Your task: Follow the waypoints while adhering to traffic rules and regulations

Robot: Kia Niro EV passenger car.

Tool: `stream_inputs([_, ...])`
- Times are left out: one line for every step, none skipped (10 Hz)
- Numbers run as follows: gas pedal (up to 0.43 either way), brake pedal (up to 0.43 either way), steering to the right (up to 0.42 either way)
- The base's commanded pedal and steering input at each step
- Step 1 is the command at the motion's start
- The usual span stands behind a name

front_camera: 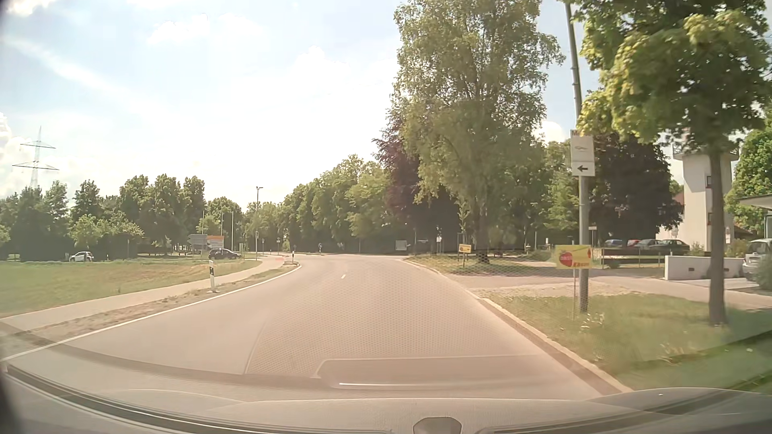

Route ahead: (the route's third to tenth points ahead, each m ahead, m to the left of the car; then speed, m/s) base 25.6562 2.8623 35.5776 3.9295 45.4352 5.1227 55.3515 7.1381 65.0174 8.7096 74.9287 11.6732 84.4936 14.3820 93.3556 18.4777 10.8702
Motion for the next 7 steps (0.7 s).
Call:
stream_inputs([0.130, 0.000, -0.010])
stream_inputs([0.130, 0.000, -0.010])
stream_inputs([0.130, 0.000, -0.010])
stream_inputs([0.118, 0.000, -0.010])
stream_inputs([0.118, 0.000, -0.010])
stream_inputs([0.118, 0.000, -0.010])
stream_inputs([0.110, 0.000, -0.010])
